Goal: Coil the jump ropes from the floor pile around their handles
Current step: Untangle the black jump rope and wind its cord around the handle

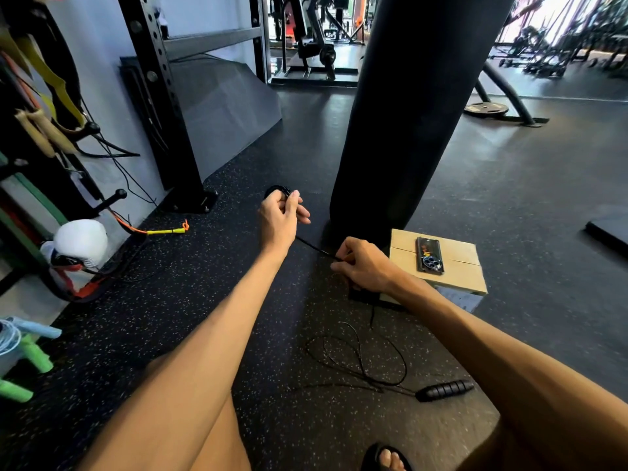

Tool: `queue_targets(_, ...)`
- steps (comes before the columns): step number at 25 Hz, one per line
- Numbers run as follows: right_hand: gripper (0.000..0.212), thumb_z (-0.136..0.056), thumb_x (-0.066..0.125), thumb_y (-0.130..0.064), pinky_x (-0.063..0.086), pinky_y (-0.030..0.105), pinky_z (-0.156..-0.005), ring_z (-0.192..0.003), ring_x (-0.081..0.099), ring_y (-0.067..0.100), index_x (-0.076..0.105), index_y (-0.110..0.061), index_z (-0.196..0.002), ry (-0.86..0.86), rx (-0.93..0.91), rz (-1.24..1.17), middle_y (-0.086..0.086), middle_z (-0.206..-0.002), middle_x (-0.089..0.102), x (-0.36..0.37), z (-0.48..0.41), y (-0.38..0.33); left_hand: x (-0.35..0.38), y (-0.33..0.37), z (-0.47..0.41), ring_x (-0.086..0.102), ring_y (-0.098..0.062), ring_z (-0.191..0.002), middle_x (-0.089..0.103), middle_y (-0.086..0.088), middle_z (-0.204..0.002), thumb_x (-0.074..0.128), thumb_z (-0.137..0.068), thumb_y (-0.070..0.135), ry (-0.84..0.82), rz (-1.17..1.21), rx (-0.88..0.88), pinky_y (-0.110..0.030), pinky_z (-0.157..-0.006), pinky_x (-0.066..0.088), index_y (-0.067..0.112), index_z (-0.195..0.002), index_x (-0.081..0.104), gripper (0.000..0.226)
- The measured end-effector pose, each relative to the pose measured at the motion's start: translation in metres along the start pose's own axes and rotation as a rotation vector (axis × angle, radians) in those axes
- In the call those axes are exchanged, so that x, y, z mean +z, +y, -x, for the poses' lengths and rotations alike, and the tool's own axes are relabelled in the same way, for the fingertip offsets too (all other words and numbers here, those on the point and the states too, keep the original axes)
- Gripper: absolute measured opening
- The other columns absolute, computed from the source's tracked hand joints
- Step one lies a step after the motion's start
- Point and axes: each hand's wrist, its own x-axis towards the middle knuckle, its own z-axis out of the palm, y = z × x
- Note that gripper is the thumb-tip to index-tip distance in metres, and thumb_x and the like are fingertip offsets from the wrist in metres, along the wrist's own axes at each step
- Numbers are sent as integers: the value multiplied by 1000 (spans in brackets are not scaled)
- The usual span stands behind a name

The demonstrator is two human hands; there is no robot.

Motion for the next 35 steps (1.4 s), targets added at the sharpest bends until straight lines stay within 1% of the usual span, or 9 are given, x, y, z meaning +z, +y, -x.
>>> queue_targets(4, 10, -97, 56, -23, 54, 36, -68, -80, 62, 15, 61, -14, -102, 201, -220, 190, 1, -92, 64, -15, -2, -2, -7, -2, 3, 66, -24, -49, 68, -11, -61, 55, -98, 21, -168, -222, 33, -28, -49, 54, -2, -78, 62, 31)
queue_targets(6, 14, -98, 54, -26, 53, 35, -69, -85, 62, 16, 63, -16, -102, 323, -286, 252, 0, -96, 65, -25, -7, -3, -7, -1, 7, 66, -26, -50, 68, -12, -60, 55, -97, 22, -318, -274, 32, -32, -49, 55, -2, -77, 64, 33)
queue_targets(9, 18, -98, 53, -28, 53, 38, -70, -86, 63, 18, 66, -16, -101, 455, -369, 340, 0, -98, 64, -37, -13, -5, -8, 2, 11, 59, -20, -43, 64, -6, -53, 46, -102, 28, -570, -324, 15, -25, -49, 45, 5, -75, 65, 40)
queue_targets(13, 21, -98, 51, -28, 54, 39, -70, -83, 65, 17, 68, -15, -99, 476, -388, 308, -3, -90, 67, -40, -15, -7, -6, 16, 19, 30, -14, -36, 37, 0, -42, 34, -105, 37, -785, -36, -230, -23, -42, 28, 5, -68, 59, 55)
queue_targets(18, 22, -102, 48, -20, 56, 35, -59, -58, 65, 10, 66, -10, -92, 402, -313, 37, -7, -68, 66, -35, -14, -9, -9, 34, 22, 13, -9, -38, 21, 6, -43, 40, -103, 31, -882, 405, -403, -25, -44, 15, 13, -61, 44, 46)
queue_targets(22, 16, -102, 49, -19, 59, 45, -54, -56, 69, 23, 54, -4, -96, 358, -136, -238, 13, -69, 68, -23, -13, -17, -3, 35, 20, 11, -6, -36, 20, 9, -41, 37, -102, 33, -800, 690, -555, -24, -44, 12, 15, -60, 40, 46)
queue_targets(25, 11, -104, 41, -14, 58, 56, -61, -60, 69, 38, 41, -3, -104, 215, -43, -401, 21, -69, 69, -18, -10, -16, -2, 33, 18, 8, -9, -40, 22, 8, -42, 34, -102, 31, -714, 935, -589, -24, -46, 15, 14, -63, 44, 45)
queue_targets(28, 15, -104, 40, -10, 56, 61, -69, -71, 67, 50, 36, 3, -112, 45, 81, -445, 30, -78, 68, -13, -4, -9, -1, 33, 13, 20, -10, -44, 29, 4, -50, 27, -104, 28, -547, 1107, -562, -25, -52, 25, 11, -75, 48, 39)
queue_targets(35, 16, -97, 56, -8, 62, 38, -60, -70, 70, 34, 48, 2, -107, -203, 187, -285, 26, -85, 71, -6, 8, 0, 5, 28, 2, 32, -12, -44, 38, 1, -55, 27, -107, 24, -53, 942, -432, -27, -57, 30, 11, -77, 47, 38)
